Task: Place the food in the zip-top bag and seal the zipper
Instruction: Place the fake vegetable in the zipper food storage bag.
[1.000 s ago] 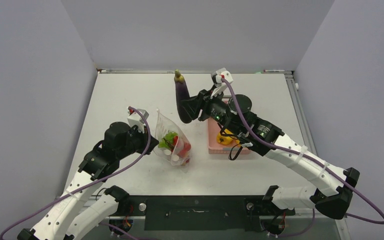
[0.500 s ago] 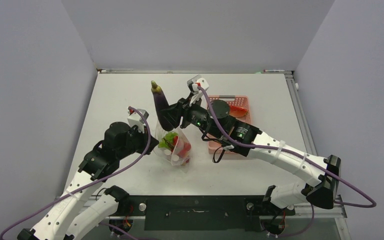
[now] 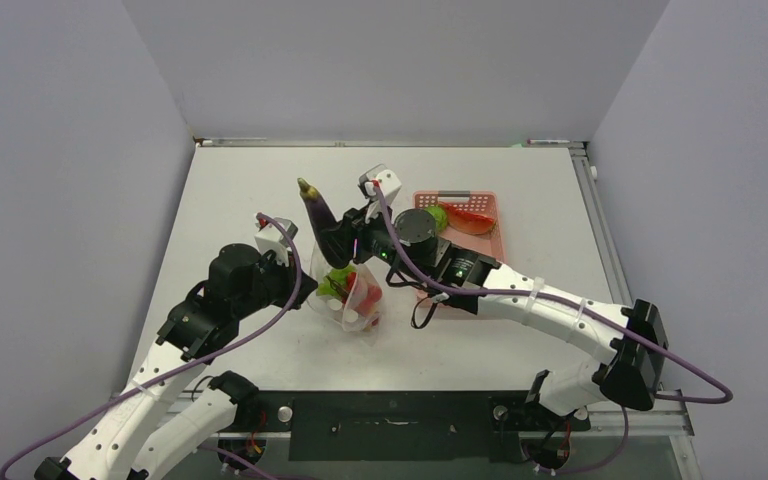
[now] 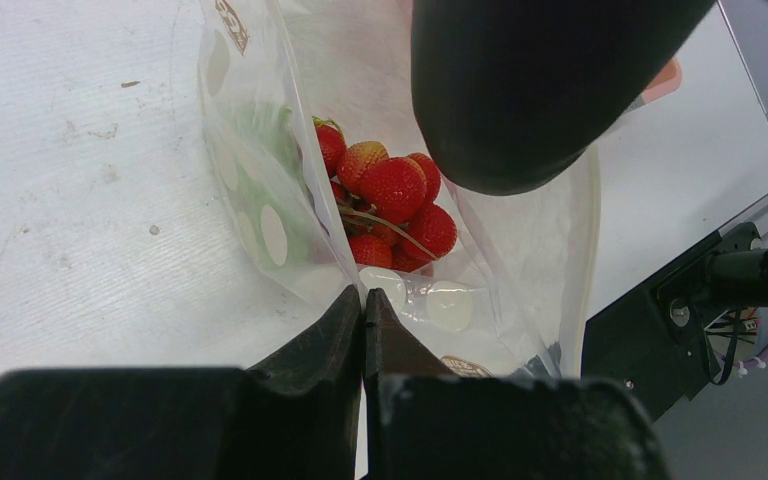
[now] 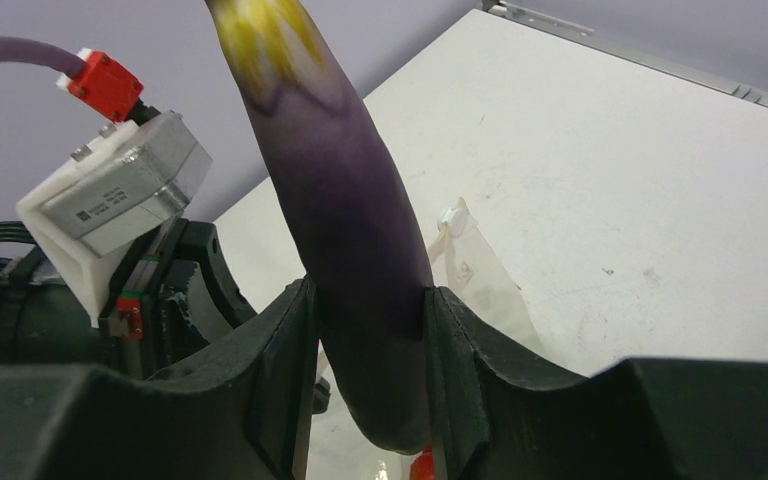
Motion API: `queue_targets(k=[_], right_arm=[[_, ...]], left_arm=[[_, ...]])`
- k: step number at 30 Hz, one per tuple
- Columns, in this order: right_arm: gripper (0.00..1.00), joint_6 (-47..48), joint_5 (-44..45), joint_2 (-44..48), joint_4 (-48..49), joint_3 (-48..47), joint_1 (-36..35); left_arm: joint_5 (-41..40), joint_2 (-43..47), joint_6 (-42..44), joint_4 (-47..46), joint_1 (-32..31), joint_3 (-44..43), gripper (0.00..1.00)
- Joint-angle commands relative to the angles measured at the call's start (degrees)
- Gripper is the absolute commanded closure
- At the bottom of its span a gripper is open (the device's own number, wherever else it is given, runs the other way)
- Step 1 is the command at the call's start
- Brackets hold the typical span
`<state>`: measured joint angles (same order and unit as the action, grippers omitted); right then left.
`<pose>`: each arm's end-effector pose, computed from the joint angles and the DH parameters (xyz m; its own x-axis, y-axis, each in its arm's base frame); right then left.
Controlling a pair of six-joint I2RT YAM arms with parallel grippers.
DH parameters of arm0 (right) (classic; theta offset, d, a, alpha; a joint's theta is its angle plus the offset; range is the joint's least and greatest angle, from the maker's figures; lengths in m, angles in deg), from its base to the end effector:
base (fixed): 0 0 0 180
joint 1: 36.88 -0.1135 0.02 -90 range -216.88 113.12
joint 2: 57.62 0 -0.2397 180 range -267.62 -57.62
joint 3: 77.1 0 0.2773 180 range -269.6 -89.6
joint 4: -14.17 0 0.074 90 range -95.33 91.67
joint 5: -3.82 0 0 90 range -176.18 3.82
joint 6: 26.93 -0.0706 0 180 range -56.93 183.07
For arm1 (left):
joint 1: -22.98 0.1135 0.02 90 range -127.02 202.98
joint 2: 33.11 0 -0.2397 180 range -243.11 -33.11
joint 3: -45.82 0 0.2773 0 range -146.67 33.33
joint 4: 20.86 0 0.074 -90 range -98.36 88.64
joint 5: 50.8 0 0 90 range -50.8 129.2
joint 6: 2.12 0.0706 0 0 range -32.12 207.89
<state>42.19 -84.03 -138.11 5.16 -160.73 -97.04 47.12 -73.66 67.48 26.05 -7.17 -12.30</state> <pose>0.2019 0.3466 0.3503 -0.3499 0.1059 -0.9308 -0.7744 0.5264 0.3510 0.1920 -0.1228 0.2825 -0.6067 -0.0468 -0.7935 0.4159 0.8320 -0.3671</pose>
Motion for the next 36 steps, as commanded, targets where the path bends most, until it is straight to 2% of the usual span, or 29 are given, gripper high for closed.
queue_targets(k=[1, 20, 25, 31, 36], right_arm=[[0.90, 1.74, 1.46, -0.92, 5.69, 1.11, -0.41], [0.91, 9.66, 3.25, -6.71, 21.98, 6.68, -0.72], [0.89, 12.70, 2.92, -6.93, 27.65, 10.57, -0.91], [0.80, 16.31, 2.43, -6.82, 36.94, 15.48, -0.93], [0.69, 18.61, 1.62, -8.09, 40.71, 16.63, -0.95]], left_arm=[[0.82, 0.48, 0.10, -2.57, 0.53, -0.34, 1.00], [1.07, 0.57, 0.14, -2.58, 0.53, -0.34, 1.00], [1.18, 0.57, 0.11, -2.52, 0.53, -0.34, 1.00], [1.14, 0.40, 0.19, -2.58, 0.53, -0.34, 1.00], [1.14, 0.23, 0.19, -2.51, 0.53, -0.34, 1.00]])
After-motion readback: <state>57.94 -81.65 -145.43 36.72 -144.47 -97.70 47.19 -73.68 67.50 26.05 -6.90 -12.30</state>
